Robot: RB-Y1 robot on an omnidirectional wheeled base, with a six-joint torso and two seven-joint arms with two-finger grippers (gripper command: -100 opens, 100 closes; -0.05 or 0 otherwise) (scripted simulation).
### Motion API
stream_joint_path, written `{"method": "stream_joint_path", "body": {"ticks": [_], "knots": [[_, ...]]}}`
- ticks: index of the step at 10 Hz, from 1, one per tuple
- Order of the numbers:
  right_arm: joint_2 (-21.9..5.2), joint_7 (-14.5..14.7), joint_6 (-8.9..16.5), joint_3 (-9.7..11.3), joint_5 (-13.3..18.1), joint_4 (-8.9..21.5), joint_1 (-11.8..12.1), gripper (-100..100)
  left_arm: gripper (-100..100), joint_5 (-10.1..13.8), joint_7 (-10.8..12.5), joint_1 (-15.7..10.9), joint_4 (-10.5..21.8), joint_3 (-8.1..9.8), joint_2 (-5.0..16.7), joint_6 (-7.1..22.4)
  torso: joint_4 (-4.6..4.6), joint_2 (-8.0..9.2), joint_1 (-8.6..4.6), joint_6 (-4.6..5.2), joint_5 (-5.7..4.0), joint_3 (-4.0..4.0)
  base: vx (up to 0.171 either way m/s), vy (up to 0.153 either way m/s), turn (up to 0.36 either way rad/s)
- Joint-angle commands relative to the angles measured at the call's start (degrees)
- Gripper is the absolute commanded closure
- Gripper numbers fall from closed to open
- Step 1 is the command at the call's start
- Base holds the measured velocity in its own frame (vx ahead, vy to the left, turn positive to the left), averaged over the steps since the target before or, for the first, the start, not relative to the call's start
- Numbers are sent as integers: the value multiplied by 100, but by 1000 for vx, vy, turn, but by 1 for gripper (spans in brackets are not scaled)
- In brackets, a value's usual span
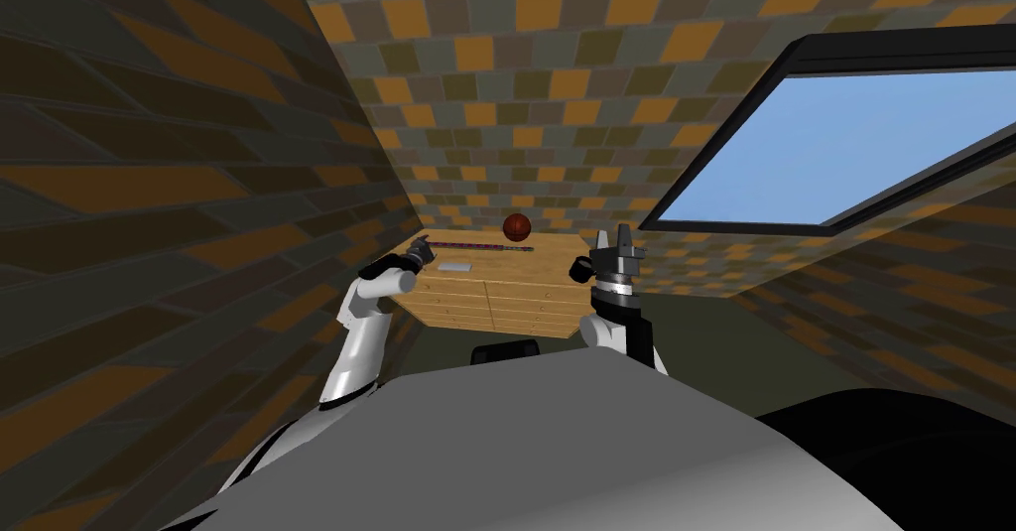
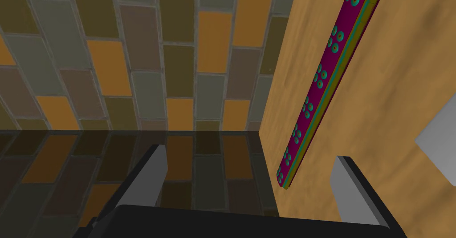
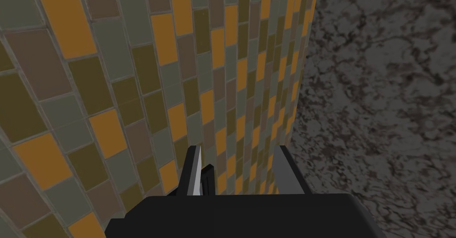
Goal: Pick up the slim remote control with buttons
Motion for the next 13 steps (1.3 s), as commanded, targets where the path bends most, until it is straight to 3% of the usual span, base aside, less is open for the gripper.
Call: {"method": "stream_joint_path", "body": {"ticks": [1,3,4,6,7,9,10,12,13], "knots": [[0,0,0,0,0,0,0,0,-100,24,1,-85,82,25,7,286,0,0,0,0,0,0,4,-39,10],[0,0,0,0,0,0,0,0,-100,24,1,-85,82,25,7,495,0,2,6,-1,1,1,0,-9,-1],[0,0,0,0,0,0,0,0,-100,68,6,-331,322,70,34,715,1,3,13,-1,2,2,3,-23,10],[0,0,0,0,0,0,0,0,-100,68,6,-331,322,70,34,998,0,1,4,-1,1,0,-1,-24,4],[0,0,0,0,0,0,0,0,-100,99,15,-573,565,107,56,1189,0,3,8,-1,2,1,3,-26,2],[0,0,0,0,0,0,0,0,-100,99,15,-573,565,107,56,1488,0,0,5,-1,1,0,3,-20,0],[0,0,0,0,0,0,0,0,-100,118,26,-811,812,135,71,1654,0,2,10,-2,2,1,7,-16,-4],[0,0,0,0,0,0,0,0,-100,118,26,-811,812,135,71,1962,-1,-1,9,-1,2,-1,6,-12,-3],[0,0,0,0,0,0,0,0,-100,126,40,-1044,1061,155,81,2162,0,0,12,-1,2,0,8,-9,-12]]}}
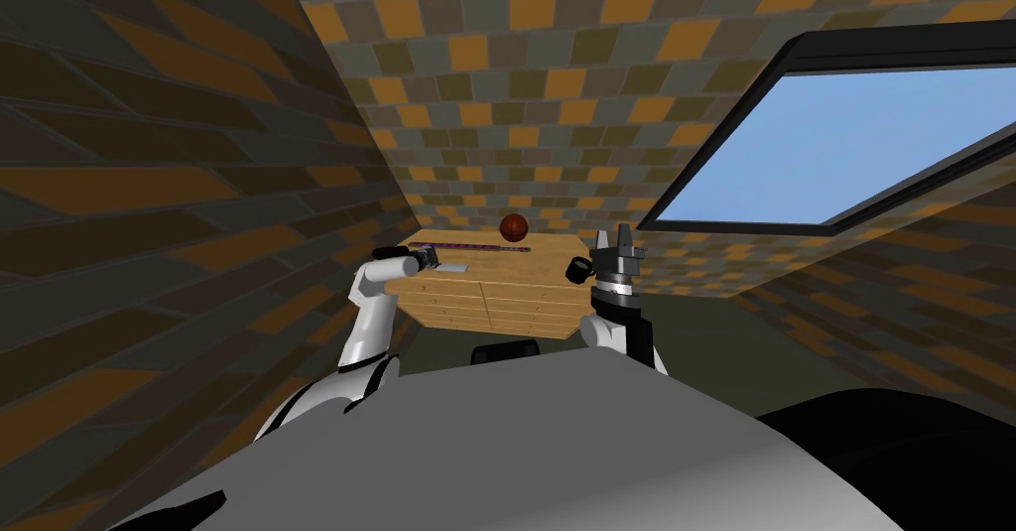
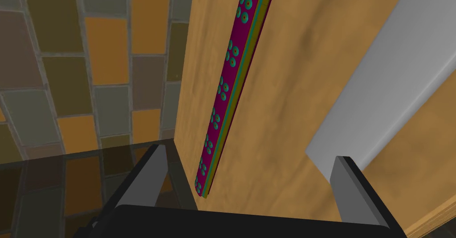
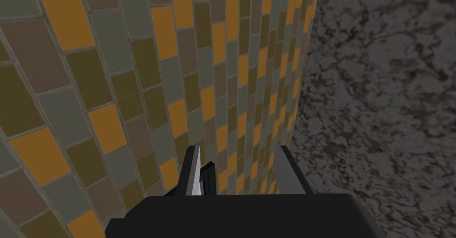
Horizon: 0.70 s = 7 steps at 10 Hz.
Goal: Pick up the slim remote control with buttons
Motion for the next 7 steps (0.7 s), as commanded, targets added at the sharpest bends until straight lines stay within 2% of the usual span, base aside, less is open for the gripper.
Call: {"method": "stream_joint_path", "body": {"ticks": [1,2,3,5,6,7], "knots": [[0,0,0,0,0,0,0,0,-100,11,3,-102,122,11,7,286,0,0,0,0,0,0,10,-11,-11],[0,0,0,0,0,0,0,0,-100,11,3,-102,122,11,7,385,0,0,0,-1,0,0,5,-6,0],[0,0,0,0,0,0,0,0,-100,7,20,-330,372,23,12,594,0,2,2,-2,0,1,11,-4,-26],[0,0,0,0,0,0,0,0,-100,7,20,-330,372,23,12,822,0,-1,3,-2,1,-1,9,-1,-6],[0,0,0,0,0,0,0,0,-100,-8,39,-553,622,27,12,1028,0,2,4,-2,1,1,12,3,-29],[0,0,0,0,0,0,0,0,-100,-8,39,-553,622,27,12,1181,0,-1,4,0,1,0,14,4,-23]]}}
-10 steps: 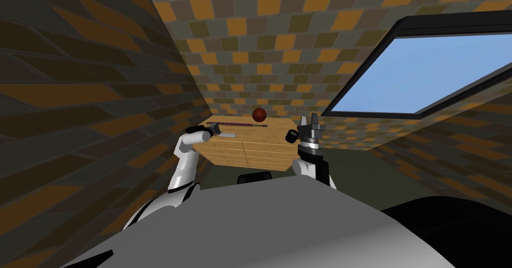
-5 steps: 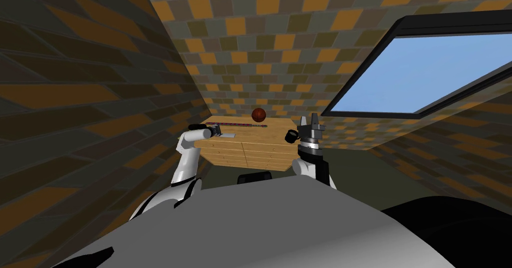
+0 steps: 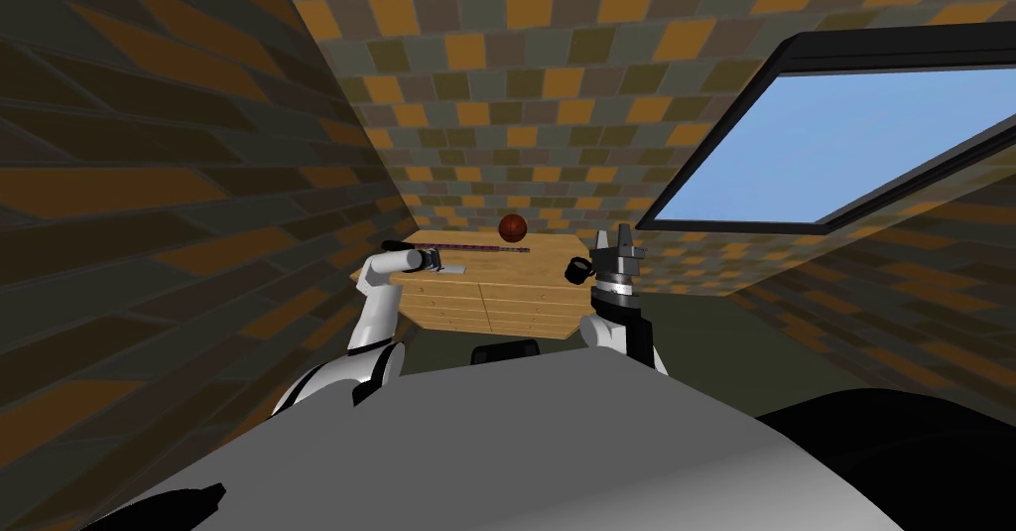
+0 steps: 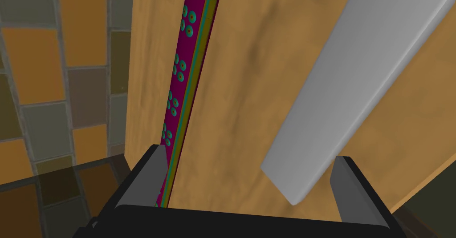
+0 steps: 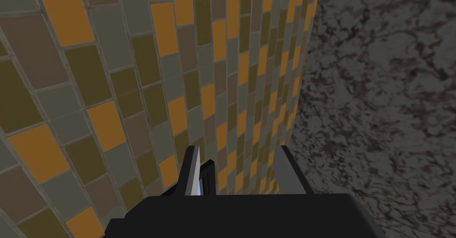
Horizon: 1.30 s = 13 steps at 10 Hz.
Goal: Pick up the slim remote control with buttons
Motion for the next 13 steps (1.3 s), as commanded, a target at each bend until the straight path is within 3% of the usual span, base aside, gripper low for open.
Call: {"method": "stream_joint_path", "body": {"ticks": [1,4,6,7,8,9,10,13], "knots": [[0,0,0,0,0,0,0,0,-100,0,1,-17,18,2,-1,181,0,0,0,0,0,0,6,2,5],[0,0,0,0,0,0,0,0,-100,-59,46,-441,512,-12,-15,714,0,0,2,0,1,0,17,13,-34],[0,0,0,0,0,0,0,0,-100,-59,46,-441,512,-12,-15,941,-1,-3,4,0,1,-2,15,12,-12],[0,0,0,0,0,0,0,0,-100,-102,71,-638,753,-30,-28,1166,0,1,2,-1,1,0,14,21,-36],[0,0,0,0,0,0,0,0,-100,-102,71,-638,753,-30,-28,1284,0,-1,5,1,1,0,21,23,-40],[0,0,0,0,0,0,0,0,-100,-152,96,-824,988,-53,-44,1445,-1,-2,7,-1,2,-1,35,29,-62],[0,0,0,0,0,0,0,0,-100,-152,96,-824,988,-53,-44,1602,-1,-7,8,1,1,-4,26,32,-30],[0,0,0,0,0,0,0,0,-100,-269,150,-1158,1431,-113,-85,2083,-2,-6,10,-1,3,-4,32,37,-51]]}}
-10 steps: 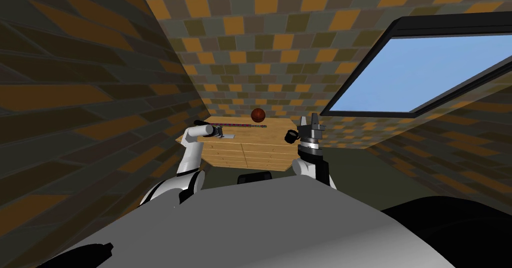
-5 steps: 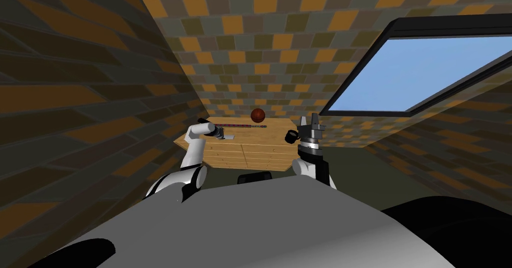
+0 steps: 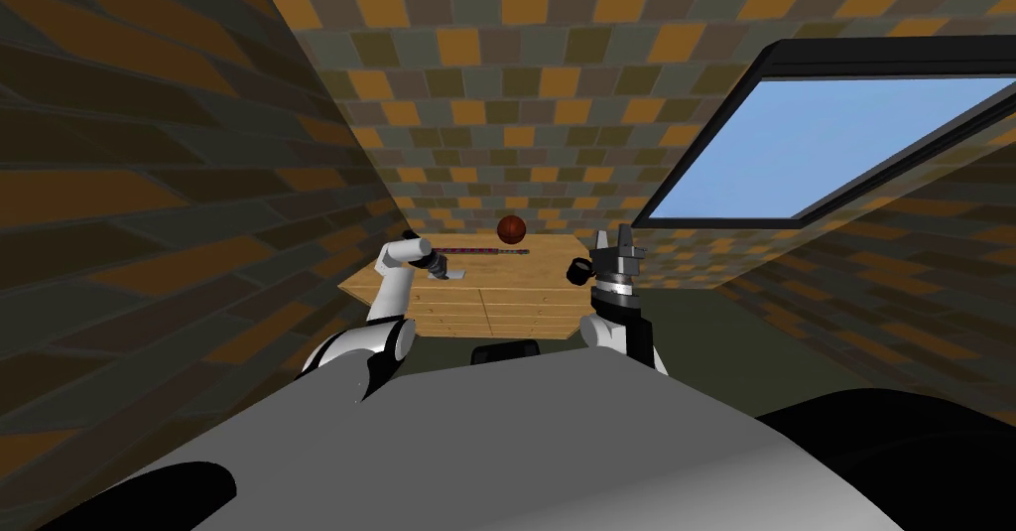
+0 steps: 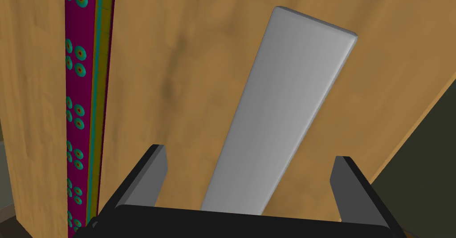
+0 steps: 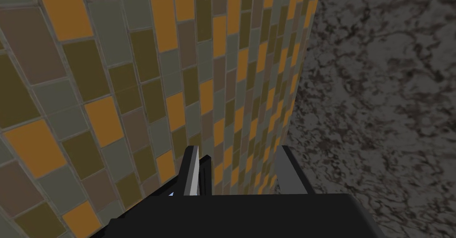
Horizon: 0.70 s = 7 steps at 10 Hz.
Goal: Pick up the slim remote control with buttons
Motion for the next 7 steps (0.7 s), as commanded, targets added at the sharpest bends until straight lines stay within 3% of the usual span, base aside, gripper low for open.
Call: {"method": "stream_joint_path", "body": {"ticks": [1,3,4,7], "knots": [[0,0,0,0,0,0,0,0,-100,-29,9,-85,133,-15,-8,196,0,0,0,0,0,0,28,39,-37],[0,0,0,0,0,0,0,0,-100,-162,64,-366,515,-89,-56,592,0,-1,4,0,1,0,51,67,-87],[0,0,0,0,0,0,0,0,-100,-162,64,-366,532,-89,-56,667,-2,-9,13,0,3,-5,45,61,-42],[0,0,0,0,0,0,0,0,-100,-365,140,-677,1029,-209,-139,1199,-2,-7,8,0,2,-4,54,69,-91]]}}
